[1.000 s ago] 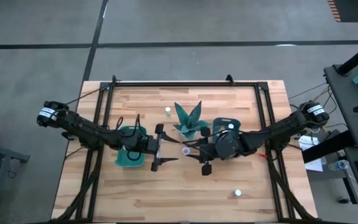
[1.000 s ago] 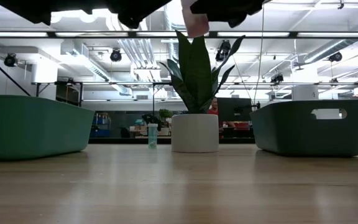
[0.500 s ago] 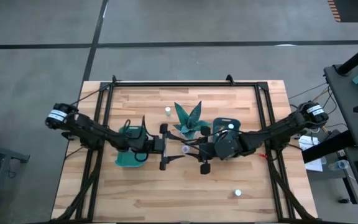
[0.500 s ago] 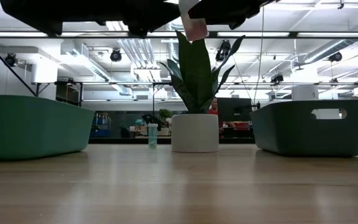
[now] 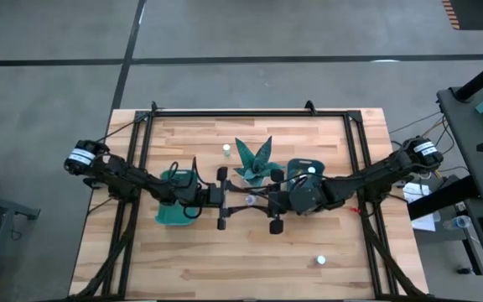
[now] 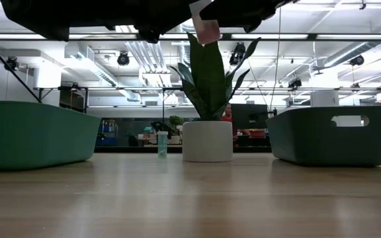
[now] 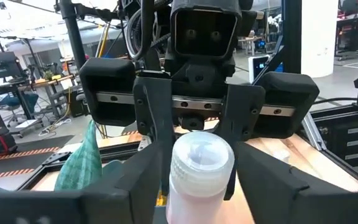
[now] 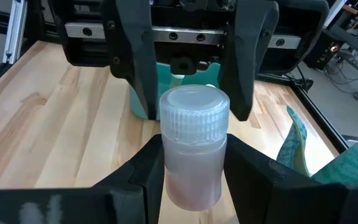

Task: Pick and place medicine bottles into bin by pill shape (circle, oval)
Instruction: Put the white capsule bottle into the green bin

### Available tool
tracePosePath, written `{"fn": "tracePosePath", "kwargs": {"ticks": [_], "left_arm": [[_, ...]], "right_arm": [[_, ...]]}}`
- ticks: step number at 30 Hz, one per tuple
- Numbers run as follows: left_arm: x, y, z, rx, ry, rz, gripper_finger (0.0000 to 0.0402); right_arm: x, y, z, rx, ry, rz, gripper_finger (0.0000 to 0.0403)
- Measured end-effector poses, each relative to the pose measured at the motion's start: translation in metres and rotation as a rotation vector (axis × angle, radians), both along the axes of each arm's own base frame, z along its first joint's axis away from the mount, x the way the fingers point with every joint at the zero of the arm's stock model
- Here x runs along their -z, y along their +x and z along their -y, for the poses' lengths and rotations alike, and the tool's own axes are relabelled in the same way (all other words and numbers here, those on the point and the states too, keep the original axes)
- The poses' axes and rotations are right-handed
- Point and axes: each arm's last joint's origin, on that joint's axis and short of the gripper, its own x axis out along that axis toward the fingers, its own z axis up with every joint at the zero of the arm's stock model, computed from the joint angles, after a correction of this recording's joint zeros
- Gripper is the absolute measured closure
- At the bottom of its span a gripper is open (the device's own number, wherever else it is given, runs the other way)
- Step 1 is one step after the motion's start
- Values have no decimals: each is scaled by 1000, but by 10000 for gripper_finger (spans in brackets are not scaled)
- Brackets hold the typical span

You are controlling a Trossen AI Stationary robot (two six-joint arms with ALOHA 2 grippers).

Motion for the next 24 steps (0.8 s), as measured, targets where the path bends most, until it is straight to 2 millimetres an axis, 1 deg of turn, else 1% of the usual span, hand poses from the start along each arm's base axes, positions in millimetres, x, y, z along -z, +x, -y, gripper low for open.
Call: {"fn": "tracePosePath", "kwargs": {"ticks": [6,9,12,19,21,24], "left_arm": [[0,0,-1,-5,2,-1,273],[0,0,-1,-5,2,-1,290],[0,0,-1,-12,2,-1,291],[0,0,-2,-47,-3,-7,291],[1,-3,0,-61,-4,-28,291],[-1,-12,5,-132,4,-71,291]], "right_arm": [[0,0,0,3,0,3,271],[0,0,0,2,-1,3,265],[0,0,0,0,0,4,246],[0,0,0,-7,2,4,175],[-2,-1,0,-8,3,8,159],[-7,-3,1,-7,16,18,141]]}}
